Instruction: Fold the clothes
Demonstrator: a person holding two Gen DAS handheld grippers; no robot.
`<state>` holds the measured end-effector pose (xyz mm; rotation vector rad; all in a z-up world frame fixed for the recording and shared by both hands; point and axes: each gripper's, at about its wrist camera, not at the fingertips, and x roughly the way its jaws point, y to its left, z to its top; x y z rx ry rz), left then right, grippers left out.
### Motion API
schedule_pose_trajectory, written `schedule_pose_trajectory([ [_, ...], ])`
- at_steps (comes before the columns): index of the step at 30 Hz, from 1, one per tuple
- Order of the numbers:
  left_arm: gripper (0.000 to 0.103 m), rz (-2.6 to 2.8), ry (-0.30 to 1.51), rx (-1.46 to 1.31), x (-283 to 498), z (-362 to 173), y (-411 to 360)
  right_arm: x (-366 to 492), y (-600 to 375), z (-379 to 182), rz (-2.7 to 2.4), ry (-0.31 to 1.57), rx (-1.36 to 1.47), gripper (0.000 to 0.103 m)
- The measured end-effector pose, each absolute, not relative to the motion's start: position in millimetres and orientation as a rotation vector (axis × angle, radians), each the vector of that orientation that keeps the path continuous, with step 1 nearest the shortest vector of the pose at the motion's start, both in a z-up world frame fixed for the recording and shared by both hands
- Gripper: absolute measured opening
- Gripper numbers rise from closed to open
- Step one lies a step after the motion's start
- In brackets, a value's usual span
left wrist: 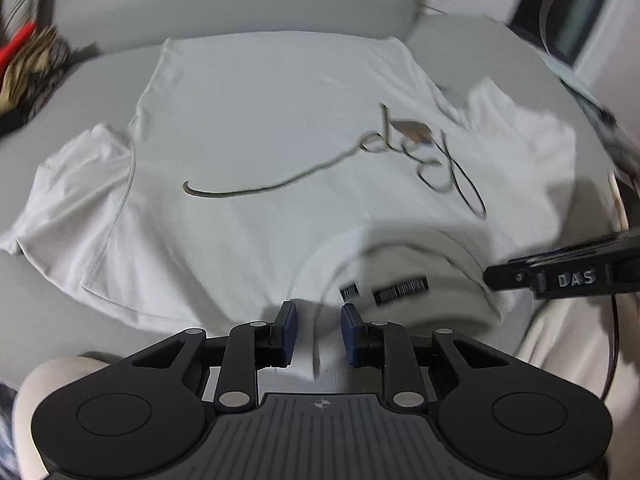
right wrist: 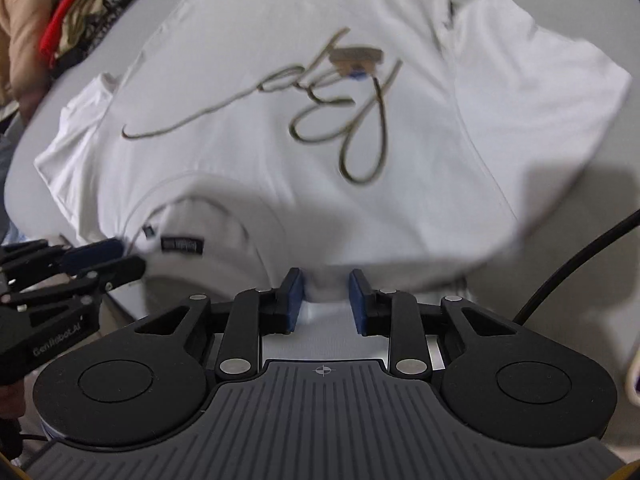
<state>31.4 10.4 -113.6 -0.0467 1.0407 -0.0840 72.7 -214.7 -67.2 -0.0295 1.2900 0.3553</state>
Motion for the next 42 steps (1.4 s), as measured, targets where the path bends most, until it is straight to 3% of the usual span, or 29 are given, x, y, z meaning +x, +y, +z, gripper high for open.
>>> schedule_pose_trajectory([
  [2, 0.022, -0.090, 1.083, -0.070, 25, -111, 12, 71, -224, -60, 0.335, 1.286, 0.015, 0.035],
  [4, 0.023, -0.097, 1.088, -0.133, 24, -106, 16, 70, -236, -48, 0.314, 1.212, 0.077, 0.050],
  [6, 0.025, -0.115, 1.050, -0.185, 25, -98, 17, 73, -257, -39, 0.266, 1.102, 0.171, 0.073],
  [8, 0.037, -0.134, 1.001, -0.202, 27, -91, 15, 76, -282, -32, 0.201, 1.001, 0.275, 0.073],
  [14, 0.036, -0.186, 0.960, -0.204, 50, -92, 0, 106, -361, -36, -0.042, 0.880, 0.494, 0.053],
  [19, 0.035, -0.159, 0.984, -0.215, 66, -105, 3, 128, -407, -49, -0.114, 0.798, 0.641, 0.047],
  [21, 0.035, -0.156, 0.998, -0.229, 68, -110, 7, 136, -415, -55, -0.095, 0.768, 0.687, 0.038],
  [27, 0.035, -0.172, 1.003, -0.257, 69, -117, 15, 165, -408, -64, -0.043, 0.762, 0.655, 0.028],
  [28, 0.035, -0.175, 1.002, -0.262, 69, -117, 16, 167, -405, -65, -0.034, 0.763, 0.644, 0.024],
  [30, 0.035, -0.180, 1.000, -0.267, 69, -118, 17, 171, -401, -68, -0.031, 0.767, 0.633, 0.002],
  [36, 0.035, -0.191, 0.991, -0.281, 67, -118, 19, 159, -369, -40, -0.033, 0.664, 0.426, 0.002],
  [42, 0.035, -0.195, 0.977, -0.283, 65, -116, 20, 126, -289, -5, 0.095, 0.554, 0.013, 0.002],
])
